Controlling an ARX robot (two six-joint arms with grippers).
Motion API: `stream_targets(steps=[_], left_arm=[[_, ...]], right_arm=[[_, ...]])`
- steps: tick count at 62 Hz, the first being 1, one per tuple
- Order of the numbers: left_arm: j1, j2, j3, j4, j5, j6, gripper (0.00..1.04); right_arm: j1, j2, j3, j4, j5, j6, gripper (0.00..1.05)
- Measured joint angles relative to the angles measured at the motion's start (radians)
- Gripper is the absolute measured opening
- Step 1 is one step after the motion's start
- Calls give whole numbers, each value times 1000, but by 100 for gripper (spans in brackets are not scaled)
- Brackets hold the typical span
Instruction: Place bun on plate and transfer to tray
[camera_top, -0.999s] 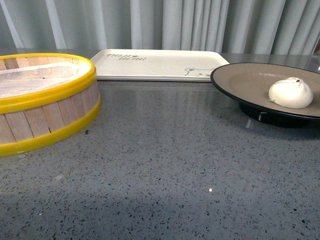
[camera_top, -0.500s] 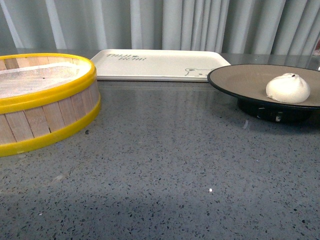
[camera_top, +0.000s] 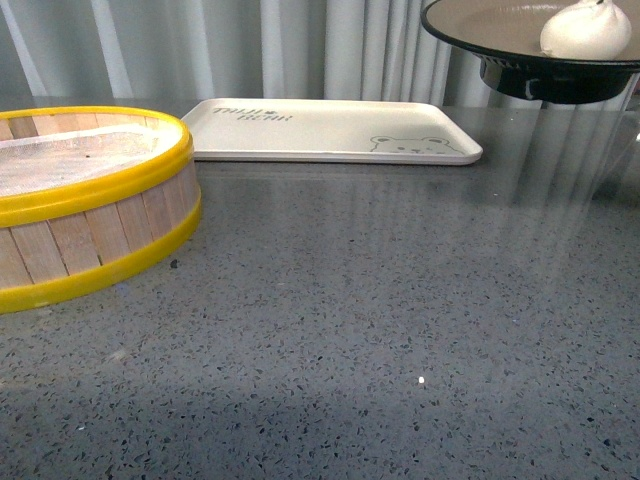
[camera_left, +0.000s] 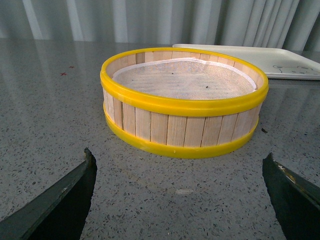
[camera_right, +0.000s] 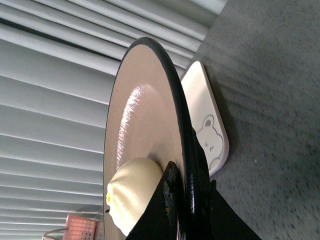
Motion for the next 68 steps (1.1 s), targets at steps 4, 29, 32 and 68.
stream_targets(steps=[4, 29, 32, 68], left_arm=[[0, 0, 0, 0, 0, 0, 98], [0, 0, 0, 0, 0, 0, 98], [0, 0, 0, 0, 0, 0, 98], [0, 0, 0, 0, 0, 0, 98]], right_arm=[[5, 95, 122, -24, 7, 20, 2], [163, 528, 740, -309, 54, 76, 2], [179, 563, 788, -340, 54, 76, 2], [219, 680, 933, -454, 58, 67, 2]])
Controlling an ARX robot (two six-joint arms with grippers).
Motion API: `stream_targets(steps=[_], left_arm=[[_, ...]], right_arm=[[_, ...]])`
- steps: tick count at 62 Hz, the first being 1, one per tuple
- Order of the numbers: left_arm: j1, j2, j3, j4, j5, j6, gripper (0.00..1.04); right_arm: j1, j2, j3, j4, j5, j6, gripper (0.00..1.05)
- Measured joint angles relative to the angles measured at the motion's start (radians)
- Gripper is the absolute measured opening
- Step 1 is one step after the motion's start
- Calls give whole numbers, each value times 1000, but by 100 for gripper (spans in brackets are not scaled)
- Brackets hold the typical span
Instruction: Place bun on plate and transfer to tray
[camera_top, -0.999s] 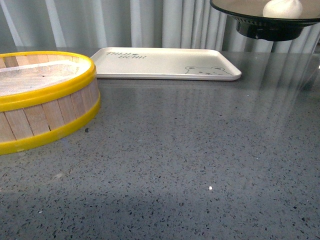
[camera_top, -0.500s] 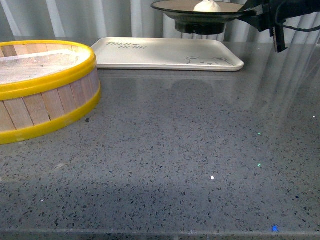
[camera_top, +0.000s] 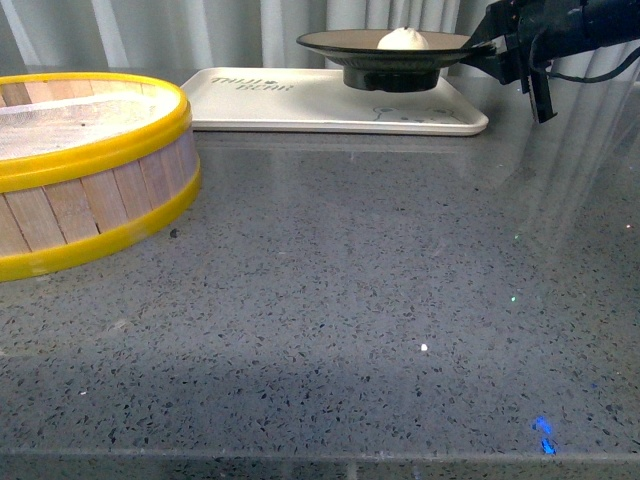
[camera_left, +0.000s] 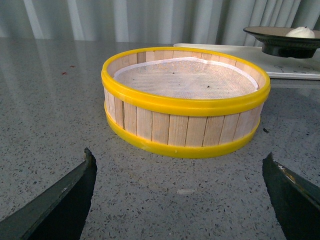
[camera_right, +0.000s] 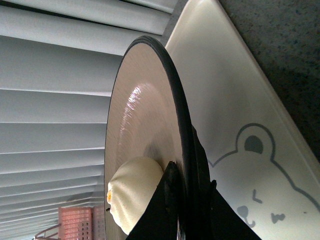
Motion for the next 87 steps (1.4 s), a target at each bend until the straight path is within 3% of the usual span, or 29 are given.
stream_targets(steps=[69, 74, 81, 87], left_arm=[[0, 0, 0, 0, 0, 0, 98], [0, 0, 0, 0, 0, 0, 98], [0, 0, 0, 0, 0, 0, 98], [0, 0, 0, 0, 0, 0, 98]], right_arm=[[-6, 2, -21, -72, 14, 2, 2], [-6, 2, -20, -79, 12, 5, 12], [-6, 2, -19, -85, 12, 4, 10], [-6, 2, -19, -85, 13, 4, 23]])
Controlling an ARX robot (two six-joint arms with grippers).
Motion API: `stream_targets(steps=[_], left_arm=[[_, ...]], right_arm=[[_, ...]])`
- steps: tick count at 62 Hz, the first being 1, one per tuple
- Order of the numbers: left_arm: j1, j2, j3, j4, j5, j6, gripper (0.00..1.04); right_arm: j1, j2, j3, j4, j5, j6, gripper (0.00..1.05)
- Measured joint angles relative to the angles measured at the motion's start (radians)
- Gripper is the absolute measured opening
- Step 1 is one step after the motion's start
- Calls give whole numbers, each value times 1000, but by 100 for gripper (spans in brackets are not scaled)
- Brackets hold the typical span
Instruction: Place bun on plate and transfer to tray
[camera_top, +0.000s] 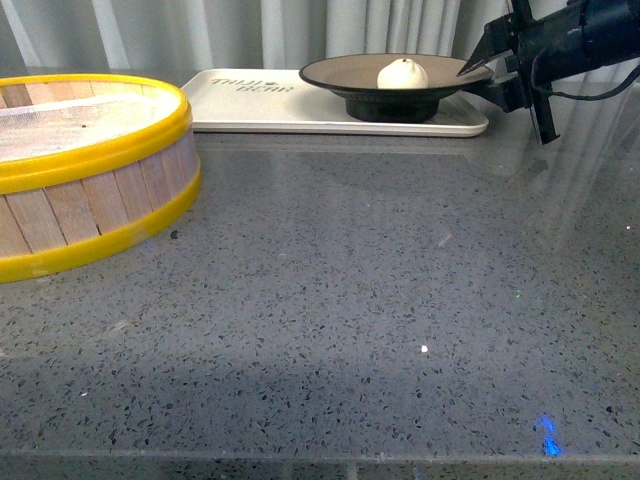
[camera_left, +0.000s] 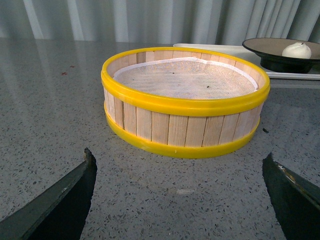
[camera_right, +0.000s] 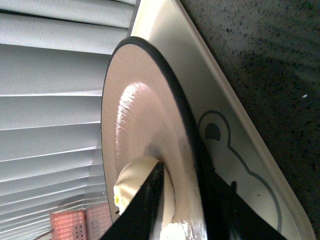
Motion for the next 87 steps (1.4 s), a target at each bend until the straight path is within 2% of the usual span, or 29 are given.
stream_targets(steps=[2, 8, 10, 26, 30, 50, 63, 70, 76, 82, 83, 87], left_arm=[[0, 0, 0, 0, 0, 0, 98], [0, 0, 0, 0, 0, 0, 98], [0, 0, 0, 0, 0, 0, 98], [0, 0, 0, 0, 0, 0, 98], [0, 0, 0, 0, 0, 0, 98], [0, 0, 0, 0, 0, 0, 98], [0, 0, 0, 0, 0, 0, 98], [0, 0, 0, 0, 0, 0, 98], [0, 0, 0, 0, 0, 0, 98], [0, 0, 0, 0, 0, 0, 98], [0, 0, 0, 0, 0, 0, 98], [0, 0, 0, 0, 0, 0, 98]], right_arm=[[-2, 0, 0, 0, -1, 0, 32], [-5, 0, 0, 0, 0, 1, 46], [-6, 0, 0, -2, 3, 1, 55], [-11, -13, -2, -2, 7, 9, 98], [-13, -16, -2, 1, 3, 10, 96], [-40, -58, -52, 48, -2, 29, 96], [-59, -171, -190, 141, -4, 49, 96], [-72, -282, -354, 233, 26, 47, 96], [-101, -428, -555, 289, 110, 3, 96], [-163, -655, -832, 322, 240, -114, 96], [-184, -732, -915, 322, 306, -162, 96], [-245, -986, -1160, 294, 465, -330, 96]])
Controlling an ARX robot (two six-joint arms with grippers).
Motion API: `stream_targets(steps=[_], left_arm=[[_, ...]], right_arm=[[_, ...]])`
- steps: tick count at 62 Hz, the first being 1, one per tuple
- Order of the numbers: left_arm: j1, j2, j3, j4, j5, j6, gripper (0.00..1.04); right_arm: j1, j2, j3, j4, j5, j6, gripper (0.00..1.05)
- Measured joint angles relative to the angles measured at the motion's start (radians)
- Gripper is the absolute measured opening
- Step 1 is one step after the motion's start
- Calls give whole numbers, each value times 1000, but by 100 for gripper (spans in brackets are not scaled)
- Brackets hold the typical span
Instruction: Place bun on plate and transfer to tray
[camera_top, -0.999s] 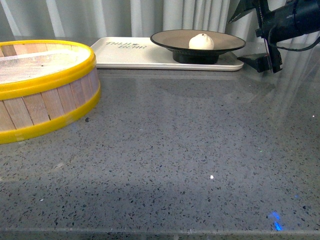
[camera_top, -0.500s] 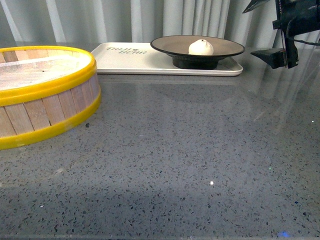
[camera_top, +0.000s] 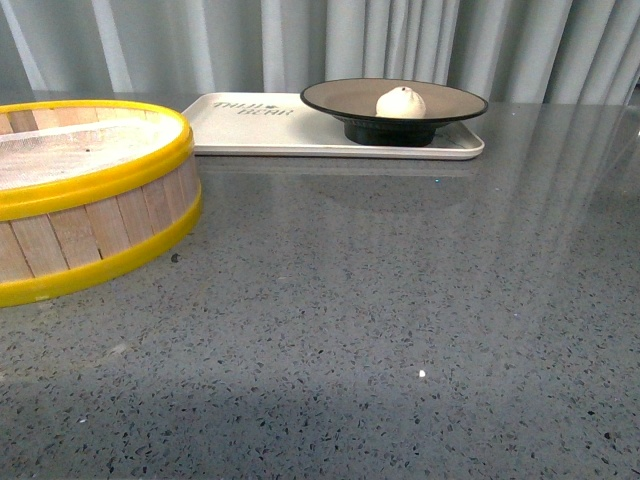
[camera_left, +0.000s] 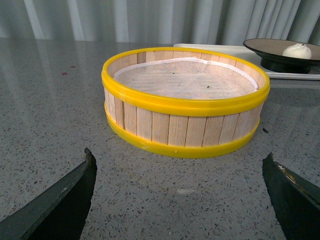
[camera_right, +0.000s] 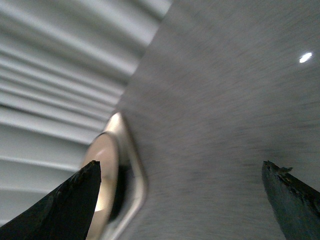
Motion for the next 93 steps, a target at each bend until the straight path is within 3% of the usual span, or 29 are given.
stream_targets(steps=[5, 16, 17, 22, 26, 30, 51, 64, 71, 88, 93], left_arm=[[0, 0, 0, 0, 0, 0, 98], [0, 0, 0, 0, 0, 0, 98], [0, 0, 0, 0, 0, 0, 98], [0, 0, 0, 0, 0, 0, 98], [0, 0, 0, 0, 0, 0, 98], [0, 0, 0, 0, 0, 0, 98], [0, 0, 0, 0, 0, 0, 98], [0, 0, 0, 0, 0, 0, 98], [0, 0, 0, 0, -1, 0, 98], [0, 0, 0, 0, 0, 0, 98], [0, 0, 0, 0, 1, 0, 98]], right_arm=[[-75, -270, -220, -21, 86, -198, 96], [-169, -502, -385, 94, 212, -599, 96], [-178, -509, -391, 105, 194, -620, 95], [-262, -592, -443, 124, -168, -742, 82], [-269, -663, -488, 98, -377, -793, 71], [-241, -725, -527, 72, -457, -820, 61], [-42, -916, -632, -2, -279, -853, 2], [58, -1013, -671, -53, -183, -858, 2], [159, -1050, -683, -80, -63, -858, 2], [193, -1125, -728, -104, -54, -859, 2], [195, -1217, -727, -223, -53, -859, 2]])
